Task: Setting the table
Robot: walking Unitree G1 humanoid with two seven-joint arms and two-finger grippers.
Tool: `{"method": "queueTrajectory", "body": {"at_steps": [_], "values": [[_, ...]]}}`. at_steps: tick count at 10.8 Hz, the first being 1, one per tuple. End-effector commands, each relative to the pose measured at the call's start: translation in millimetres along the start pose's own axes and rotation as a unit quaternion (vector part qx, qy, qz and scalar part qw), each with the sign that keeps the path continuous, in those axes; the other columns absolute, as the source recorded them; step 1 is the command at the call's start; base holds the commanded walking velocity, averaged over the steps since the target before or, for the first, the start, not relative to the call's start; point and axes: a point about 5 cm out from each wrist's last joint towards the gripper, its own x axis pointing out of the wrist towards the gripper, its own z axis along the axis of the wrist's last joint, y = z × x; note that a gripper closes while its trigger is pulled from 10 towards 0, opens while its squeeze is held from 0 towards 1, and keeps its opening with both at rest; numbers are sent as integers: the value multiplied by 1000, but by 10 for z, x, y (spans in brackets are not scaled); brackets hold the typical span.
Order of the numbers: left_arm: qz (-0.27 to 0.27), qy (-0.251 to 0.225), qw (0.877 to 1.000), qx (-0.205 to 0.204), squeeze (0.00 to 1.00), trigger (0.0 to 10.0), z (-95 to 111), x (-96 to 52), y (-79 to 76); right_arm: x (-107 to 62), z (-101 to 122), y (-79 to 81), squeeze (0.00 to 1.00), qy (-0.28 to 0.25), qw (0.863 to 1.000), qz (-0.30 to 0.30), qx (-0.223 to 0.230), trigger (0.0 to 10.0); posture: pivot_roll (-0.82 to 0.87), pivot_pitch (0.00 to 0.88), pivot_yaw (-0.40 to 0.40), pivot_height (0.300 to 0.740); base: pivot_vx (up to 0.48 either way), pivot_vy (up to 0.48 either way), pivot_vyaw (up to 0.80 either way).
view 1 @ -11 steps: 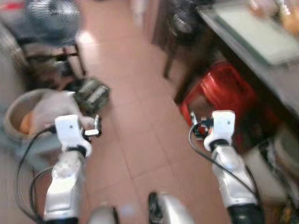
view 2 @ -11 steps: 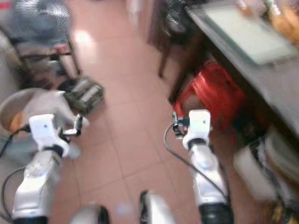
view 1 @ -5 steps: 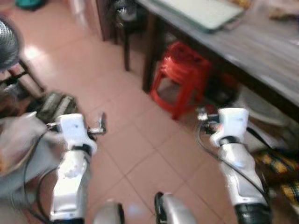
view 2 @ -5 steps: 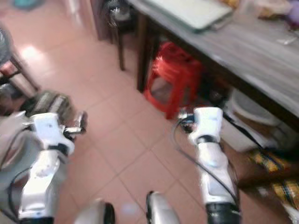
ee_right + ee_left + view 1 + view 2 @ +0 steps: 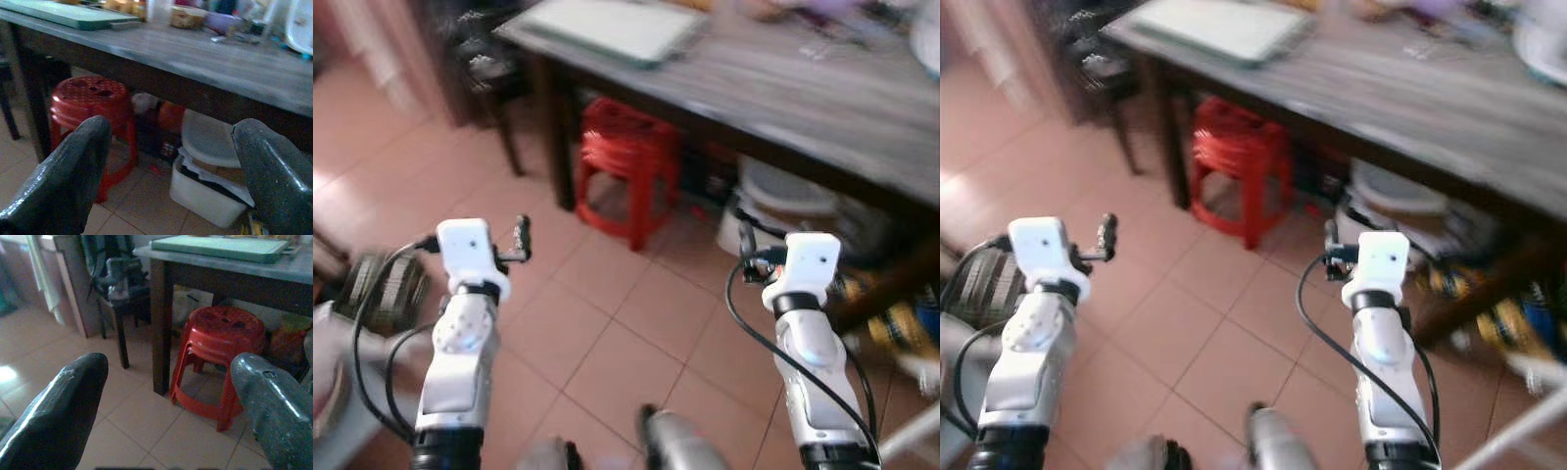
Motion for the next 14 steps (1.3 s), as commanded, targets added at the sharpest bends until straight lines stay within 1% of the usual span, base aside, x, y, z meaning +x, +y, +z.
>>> {"method": "queueTrajectory", "body": {"at_steps": [1,2,3,4,5,6,8,11,12,14], "values": [[-1,7,1000,3,0,10000,-55,-13,-35,-11,18,-48,0,-3,1000,-4,-8,10000,-92,98,49,740,0,0,-800],[1,8,1000,3,0,10000,-74,-35,-38,2,31,-46,0,-4,1000,1,-10,10000,-89,100,43,740,0,0,-800],[6,17,1000,-4,0,10000,-129,-124,-35,11,27,-39,0,-1,1000,9,-11,10000,-67,105,20,740,0,0,-800],[15,25,999,-11,0,10000,-177,-206,-13,-2,14,-4,0,3,1000,18,-8,10000,-58,103,13,740,0,0,-800],[25,25,999,-6,0,10000,-189,-232,9,-6,14,20,0,4,1000,21,-6,10000,-55,100,10,740,0,0,-800],[34,28,999,-13,0,10000,-196,-256,34,-20,10,62,0,7,1000,27,-1,10000,-49,104,5,740,0,0,-800],[31,26,999,-7,0,10000,-175,-234,48,-34,13,71,0,8,999,33,-4,10000,-54,113,-2,740,0,0,-800],[37,25,999,-20,0,10000,-178,-242,29,-35,10,25,0,12,999,29,-9,10000,-55,111,-6,740,0,0,-800],[32,25,999,-28,0,10000,-169,-243,-1,-22,22,52,0,12,999,31,-4,10000,-53,124,-10,740,0,0,-800],[28,35,999,-18,0,10000,-178,-265,-16,-21,32,66,0,12,999,35,1,10000,-51,129,-13,740,0,0,-800]]}}
